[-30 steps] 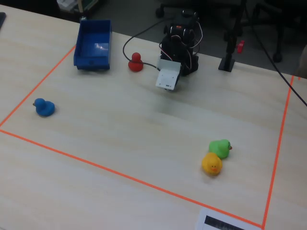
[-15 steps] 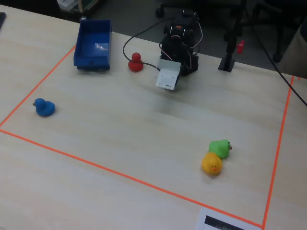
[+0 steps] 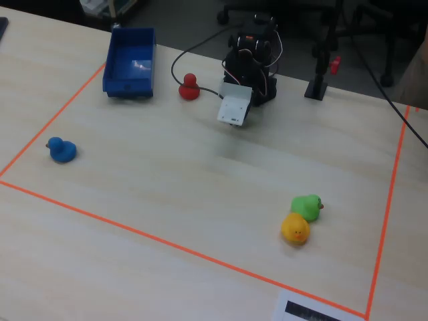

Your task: Grasp red duck and put it into box.

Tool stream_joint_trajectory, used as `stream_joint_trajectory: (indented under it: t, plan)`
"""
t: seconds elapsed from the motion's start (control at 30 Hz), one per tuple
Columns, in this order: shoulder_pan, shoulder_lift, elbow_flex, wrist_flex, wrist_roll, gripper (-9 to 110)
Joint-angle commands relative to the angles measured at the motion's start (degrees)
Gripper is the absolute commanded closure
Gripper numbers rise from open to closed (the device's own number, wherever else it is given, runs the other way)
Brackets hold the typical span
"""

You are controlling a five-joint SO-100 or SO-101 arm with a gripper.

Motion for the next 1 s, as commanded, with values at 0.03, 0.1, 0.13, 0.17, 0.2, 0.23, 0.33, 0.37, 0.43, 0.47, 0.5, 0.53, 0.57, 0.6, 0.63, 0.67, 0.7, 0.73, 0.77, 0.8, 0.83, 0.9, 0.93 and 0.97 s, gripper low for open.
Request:
stream_joint_trajectory:
  t: [0.03, 0.1, 0.13, 0.17, 0.2, 0.23, 0.33, 0.37, 0.43, 0.47, 0.5, 0.53, 0.57, 0.6, 0.63, 0.67, 0.7, 0.73, 0.77, 0.8, 0.83, 0.9, 0.93, 0.97]
  plan:
    - [0.62, -0.09, 0.44, 0.44, -0.35, 101]
    - [0.79, -0.09, 0.44, 0.44, -0.35, 101]
    - [0.88, -0.09, 0.44, 0.44, -0.35, 101]
    - [1.32, -0.09, 0.44, 0.44, -0.35, 101]
    - [1.93, -0.09, 0.44, 0.44, -0.35, 101]
    - [2.37, -0.09, 0.44, 0.44, -0.35, 101]
    - [2.37, -0.26, 0.35, 0.53, -0.88, 101]
    - [2.46, -0.88, 0.26, -0.26, -0.88, 101]
    - [3.43, -4.04, -0.35, -4.75, -0.97, 101]
    - [4.04, -6.24, -1.32, -7.12, -0.97, 101]
    - [4.75, -8.44, -2.64, -9.49, -0.97, 101]
    - [5.19, -10.55, -4.13, -11.60, -0.97, 101]
    - [5.45, -12.57, -5.80, -13.27, -0.97, 101]
    - [5.62, -14.59, -7.73, -14.59, -0.70, 101]
    - [5.89, -16.44, -9.84, -15.47, -0.62, 101]
    - [6.15, -18.37, -12.13, -16.08, -0.53, 101]
    - [6.50, -20.30, -14.59, -16.35, -0.44, 101]
    - [6.86, -22.32, -17.23, -16.35, -0.44, 101]
    - [7.29, -24.43, -20.04, -16.26, -0.35, 101]
    - [7.82, -26.63, -23.03, -16.26, -0.35, 101]
    - [8.44, -28.83, -26.10, -16.17, -0.26, 101]
    - [9.76, -33.75, -33.05, -15.82, 0.53, 101]
    - [10.46, -36.56, -37.27, -15.21, 1.14, 101]
    - [11.25, -39.20, -41.66, -14.50, 1.93, 101]
